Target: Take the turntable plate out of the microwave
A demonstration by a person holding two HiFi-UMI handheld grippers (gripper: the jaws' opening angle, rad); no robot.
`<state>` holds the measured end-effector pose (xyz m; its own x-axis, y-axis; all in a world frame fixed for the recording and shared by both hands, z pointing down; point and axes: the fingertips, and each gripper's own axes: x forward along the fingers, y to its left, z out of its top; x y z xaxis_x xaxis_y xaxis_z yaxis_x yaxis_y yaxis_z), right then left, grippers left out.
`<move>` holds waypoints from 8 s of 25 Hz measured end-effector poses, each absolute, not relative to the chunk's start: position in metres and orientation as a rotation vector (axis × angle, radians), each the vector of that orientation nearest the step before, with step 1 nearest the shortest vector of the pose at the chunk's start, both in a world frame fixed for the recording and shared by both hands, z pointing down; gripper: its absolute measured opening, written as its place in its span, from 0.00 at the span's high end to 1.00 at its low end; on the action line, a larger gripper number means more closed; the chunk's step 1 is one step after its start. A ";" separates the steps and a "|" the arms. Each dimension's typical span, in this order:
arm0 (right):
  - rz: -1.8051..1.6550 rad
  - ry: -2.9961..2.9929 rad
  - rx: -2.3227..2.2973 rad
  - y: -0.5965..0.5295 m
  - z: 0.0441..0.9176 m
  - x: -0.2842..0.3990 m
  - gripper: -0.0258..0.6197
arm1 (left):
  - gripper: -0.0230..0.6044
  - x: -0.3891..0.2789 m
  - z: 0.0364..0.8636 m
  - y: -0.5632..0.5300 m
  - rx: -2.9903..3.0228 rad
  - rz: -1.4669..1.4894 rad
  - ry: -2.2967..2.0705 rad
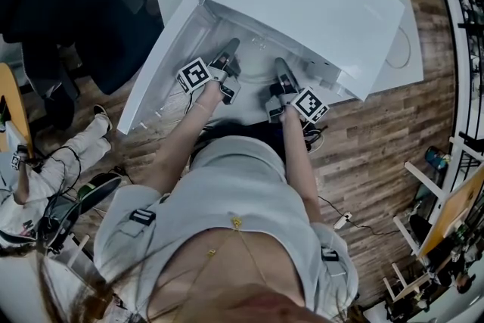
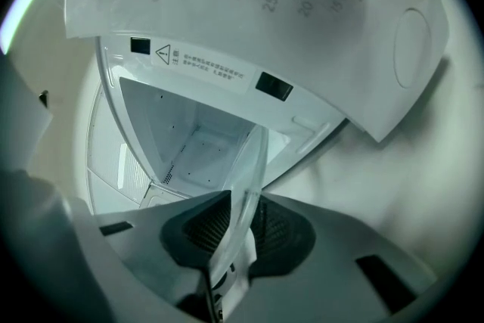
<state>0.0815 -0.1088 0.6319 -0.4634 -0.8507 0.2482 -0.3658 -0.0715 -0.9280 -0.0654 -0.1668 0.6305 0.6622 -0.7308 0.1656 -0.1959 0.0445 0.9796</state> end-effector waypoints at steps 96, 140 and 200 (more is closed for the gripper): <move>-1.193 2.101 -1.069 -0.044 0.403 0.080 0.84 | 0.87 -0.067 0.410 -0.083 1.789 -0.552 -0.618; -1.375 2.112 -0.893 -0.082 0.427 0.051 0.74 | 0.89 -0.024 0.434 -0.174 1.555 -0.580 -0.601; -1.278 1.993 -0.853 -0.128 0.423 0.084 0.82 | 0.46 -0.009 0.407 -0.116 2.776 0.151 -1.030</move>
